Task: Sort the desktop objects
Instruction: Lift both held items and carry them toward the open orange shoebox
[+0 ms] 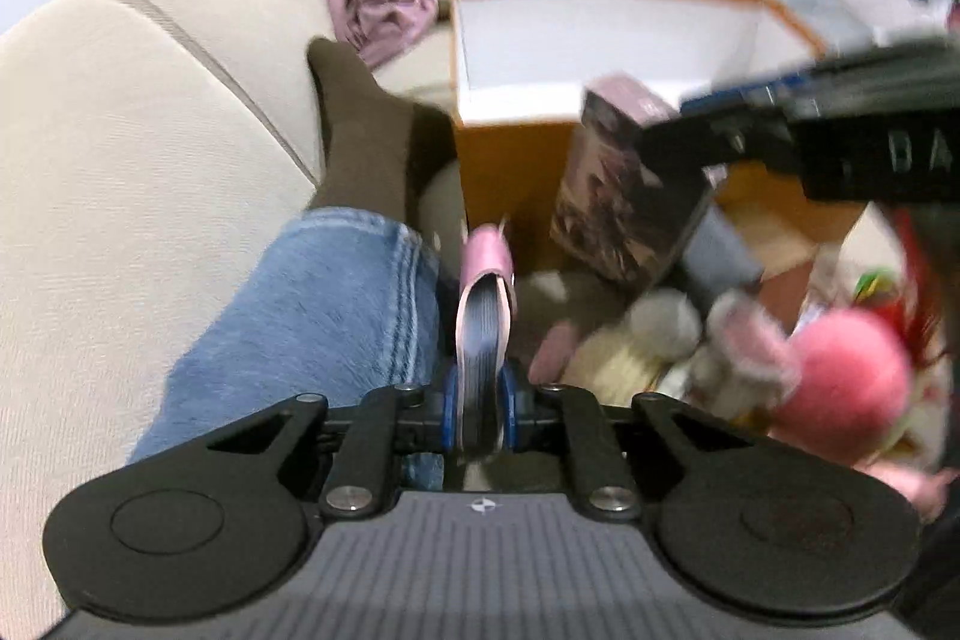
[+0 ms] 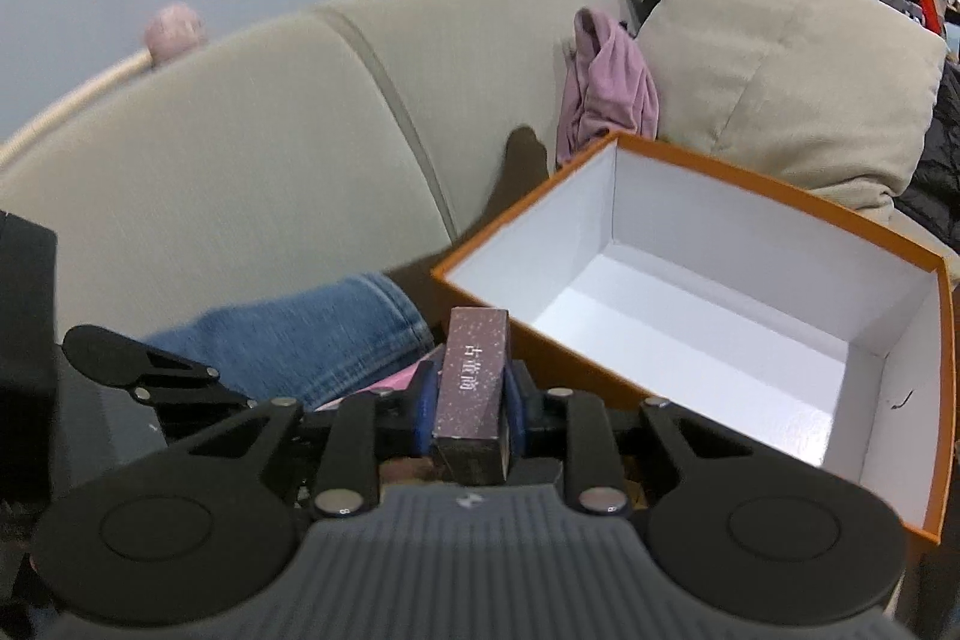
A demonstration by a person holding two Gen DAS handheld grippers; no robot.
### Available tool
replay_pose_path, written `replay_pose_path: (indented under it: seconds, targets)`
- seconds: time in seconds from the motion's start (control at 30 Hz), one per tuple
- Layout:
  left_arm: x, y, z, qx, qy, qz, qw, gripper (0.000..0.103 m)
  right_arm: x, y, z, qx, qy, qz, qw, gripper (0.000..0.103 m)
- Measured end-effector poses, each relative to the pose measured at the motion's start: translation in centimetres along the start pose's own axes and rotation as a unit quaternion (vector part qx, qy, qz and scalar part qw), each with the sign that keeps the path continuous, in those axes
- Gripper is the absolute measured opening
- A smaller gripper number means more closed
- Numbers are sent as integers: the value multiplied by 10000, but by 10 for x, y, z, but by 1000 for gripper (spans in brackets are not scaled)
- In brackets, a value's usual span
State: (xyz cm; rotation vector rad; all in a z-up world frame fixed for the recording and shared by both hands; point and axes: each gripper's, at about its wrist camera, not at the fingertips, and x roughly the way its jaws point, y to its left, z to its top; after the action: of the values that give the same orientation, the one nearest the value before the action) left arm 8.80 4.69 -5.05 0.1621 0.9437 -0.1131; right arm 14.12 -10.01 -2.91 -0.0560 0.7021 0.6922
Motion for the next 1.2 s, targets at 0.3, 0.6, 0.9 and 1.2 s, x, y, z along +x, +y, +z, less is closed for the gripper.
replay_pose_path:
  seconds: [0.3, 0.6, 0.9, 1.2]
  targets:
    - [-44, 38, 41, -693, -640, -502, 9943, 15, -40, -19, 23, 414, -781, 71, 9961, 24]
    - [-61, 39, 107, -645, -1301, -660, 9872, 15, -44, -51, 50, 598, -1213, -99, 9908, 0]
    - [-42, 25, 86, -677, -926, -1001, 9883, 15, -32, -70, -2, 552, -189, -154, 9982, 14]
    - [-21, 23, 59, -818, -607, -366, 9941, 15, -40, -97, -59, 764, 939, -846, 9890, 46]
